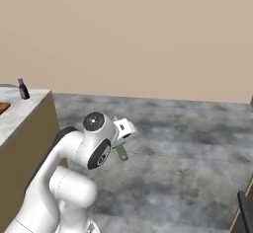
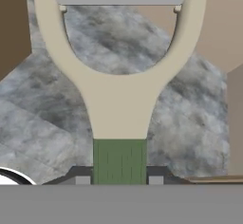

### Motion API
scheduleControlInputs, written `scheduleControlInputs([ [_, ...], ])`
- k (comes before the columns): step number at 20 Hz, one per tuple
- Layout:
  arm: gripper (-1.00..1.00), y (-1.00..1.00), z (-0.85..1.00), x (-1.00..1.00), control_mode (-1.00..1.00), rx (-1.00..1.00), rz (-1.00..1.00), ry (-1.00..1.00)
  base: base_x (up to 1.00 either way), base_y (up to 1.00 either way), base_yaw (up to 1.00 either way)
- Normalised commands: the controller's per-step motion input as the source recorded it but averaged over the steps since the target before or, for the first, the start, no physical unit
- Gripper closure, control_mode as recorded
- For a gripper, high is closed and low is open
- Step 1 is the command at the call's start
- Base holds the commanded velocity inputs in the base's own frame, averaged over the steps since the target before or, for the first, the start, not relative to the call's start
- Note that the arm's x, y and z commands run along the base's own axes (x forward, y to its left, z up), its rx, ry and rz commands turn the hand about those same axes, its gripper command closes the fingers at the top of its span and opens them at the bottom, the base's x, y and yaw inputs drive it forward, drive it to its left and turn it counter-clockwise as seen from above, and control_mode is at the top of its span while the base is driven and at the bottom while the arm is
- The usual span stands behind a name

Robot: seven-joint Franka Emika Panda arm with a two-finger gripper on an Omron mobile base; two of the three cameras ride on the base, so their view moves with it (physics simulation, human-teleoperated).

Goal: Open the drawer on the right and place the cutting tools on the cutting board.

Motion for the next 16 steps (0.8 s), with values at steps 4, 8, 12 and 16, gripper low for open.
scheduleControlInputs([
  [4, 1.00, 0.00, 0.00, 0.00, 1.00, 0.00, 0.00, 0.00, 1.00, -0.05, 0.31],
  [8, 1.00, 0.00, 0.00, 0.00, 1.00, 0.00, 0.00, 0.00, 1.00, -0.27, 0.41],
  [12, 1.00, 0.00, 0.00, 0.00, 1.00, 0.00, 0.00, 0.00, 1.00, -0.32, 0.47],
  [16, 1.00, 0.00, 0.00, 0.00, 1.00, 0.00, 0.00, 0.00, 0.65, -0.22, 0.62],
])
